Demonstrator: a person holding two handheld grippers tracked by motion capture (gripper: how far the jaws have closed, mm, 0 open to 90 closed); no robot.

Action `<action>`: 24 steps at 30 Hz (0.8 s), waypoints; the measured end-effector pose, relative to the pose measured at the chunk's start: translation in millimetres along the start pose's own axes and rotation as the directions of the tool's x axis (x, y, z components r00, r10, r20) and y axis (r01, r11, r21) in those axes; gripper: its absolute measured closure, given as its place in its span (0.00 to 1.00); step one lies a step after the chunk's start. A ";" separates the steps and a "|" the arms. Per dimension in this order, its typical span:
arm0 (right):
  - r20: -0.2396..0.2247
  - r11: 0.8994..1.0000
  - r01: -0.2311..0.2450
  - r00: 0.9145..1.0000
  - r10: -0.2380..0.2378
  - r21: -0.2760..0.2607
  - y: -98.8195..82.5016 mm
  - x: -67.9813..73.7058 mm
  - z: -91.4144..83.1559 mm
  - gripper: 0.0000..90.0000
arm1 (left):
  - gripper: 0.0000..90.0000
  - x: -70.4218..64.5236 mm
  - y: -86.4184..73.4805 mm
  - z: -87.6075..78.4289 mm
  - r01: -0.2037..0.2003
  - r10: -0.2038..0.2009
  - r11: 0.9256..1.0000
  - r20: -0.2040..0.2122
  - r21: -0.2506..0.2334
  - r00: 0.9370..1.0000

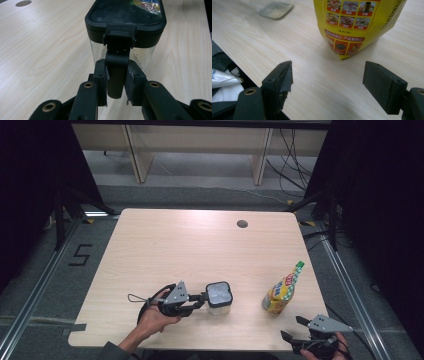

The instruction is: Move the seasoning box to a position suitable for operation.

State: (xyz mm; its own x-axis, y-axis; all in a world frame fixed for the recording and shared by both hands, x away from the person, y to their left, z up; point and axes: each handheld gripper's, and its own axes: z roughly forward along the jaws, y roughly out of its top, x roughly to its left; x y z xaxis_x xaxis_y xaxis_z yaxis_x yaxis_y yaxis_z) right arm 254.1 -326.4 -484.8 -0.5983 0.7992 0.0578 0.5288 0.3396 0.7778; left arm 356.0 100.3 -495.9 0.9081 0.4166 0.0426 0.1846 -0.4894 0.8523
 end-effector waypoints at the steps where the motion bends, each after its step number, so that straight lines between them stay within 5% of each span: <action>1: 0.000 1.000 0.000 1.000 0.000 0.000 0.0 0.0 0.0 0.28 | 0.81 0.0 0.0 0.0 0.000 0.000 1.000 0.000 0.000 1.000; 4: 0.007 1.000 0.030 1.000 -0.030 -0.007 0.3 -2.5 1.0 0.28 | 0.81 -3.2 -0.5 -0.5 0.006 -0.006 1.000 0.021 0.005 1.000; 8: 0.002 1.000 0.027 1.000 -0.027 -0.006 0.3 -1.9 0.4 0.28 | 0.81 -5.2 -0.7 -1.3 -0.016 0.016 1.000 0.035 -0.007 0.999; 9: 0.004 0.999 0.032 0.999 -0.032 -0.004 0.3 -2.1 0.6 0.28 | 0.81 -7.2 -1.9 -0.8 0.012 -0.011 1.000 0.038 -0.018 0.999; 17: -0.004 1.000 0.017 1.000 -0.017 0.007 0.1 -0.5 1.0 0.28 | 0.81 -9.4 -2.6 -3.7 -0.019 0.021 0.999 0.071 -0.029 0.997; 24: -0.008 1.000 0.019 1.000 -0.019 -0.001 0.3 -0.3 1.5 0.28 | 0.81 -16.1 -4.0 -6.2 -0.002 0.005 0.999 0.117 -0.032 0.993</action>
State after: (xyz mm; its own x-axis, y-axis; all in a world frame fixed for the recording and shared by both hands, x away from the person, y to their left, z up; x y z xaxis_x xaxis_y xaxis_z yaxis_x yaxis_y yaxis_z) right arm 255.3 -325.9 -485.5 -0.6130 0.7886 0.0481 0.5167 0.3541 0.7795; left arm 338.3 100.3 -496.7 0.9468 0.3215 -0.0140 0.1709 -0.4654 0.8685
